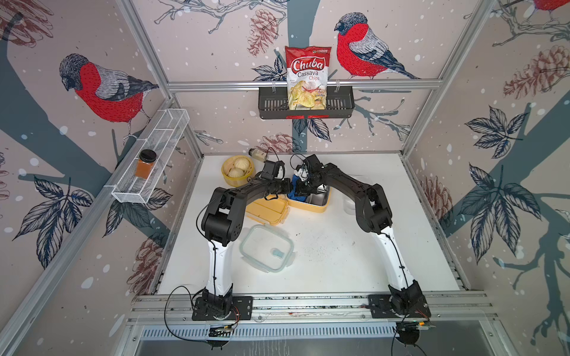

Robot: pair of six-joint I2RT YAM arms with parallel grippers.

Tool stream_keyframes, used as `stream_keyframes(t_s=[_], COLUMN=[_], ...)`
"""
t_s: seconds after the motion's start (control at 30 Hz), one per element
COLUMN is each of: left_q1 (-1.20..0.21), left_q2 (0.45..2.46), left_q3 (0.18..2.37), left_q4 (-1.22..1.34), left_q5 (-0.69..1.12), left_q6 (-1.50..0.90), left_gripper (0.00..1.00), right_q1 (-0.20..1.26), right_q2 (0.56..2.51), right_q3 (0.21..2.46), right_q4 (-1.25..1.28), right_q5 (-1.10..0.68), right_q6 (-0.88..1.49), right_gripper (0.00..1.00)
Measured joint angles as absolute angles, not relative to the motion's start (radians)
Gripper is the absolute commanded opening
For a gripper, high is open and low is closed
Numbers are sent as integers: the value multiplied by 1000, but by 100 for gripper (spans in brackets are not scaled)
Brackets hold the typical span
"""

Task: Wipe the insides of the lunch boxes
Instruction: Wipe the dirt inside the lunch box.

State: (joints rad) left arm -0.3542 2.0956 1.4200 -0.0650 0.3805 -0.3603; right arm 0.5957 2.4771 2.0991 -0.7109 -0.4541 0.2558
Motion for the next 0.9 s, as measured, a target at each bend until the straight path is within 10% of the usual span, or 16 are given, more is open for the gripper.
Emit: stream_keyframes(t_s=[0.9], left_q1=[-363], left_q2=[2096], left_q3=[1420], left_q4=[2], left_q5=[455], left_q6=[-381], left_gripper=[15], right_q1=[614], right_q2=[2521], right_q3=[2219], right_q4=[-767], right_q5=[207], right_q6=[296], right_gripper=[1])
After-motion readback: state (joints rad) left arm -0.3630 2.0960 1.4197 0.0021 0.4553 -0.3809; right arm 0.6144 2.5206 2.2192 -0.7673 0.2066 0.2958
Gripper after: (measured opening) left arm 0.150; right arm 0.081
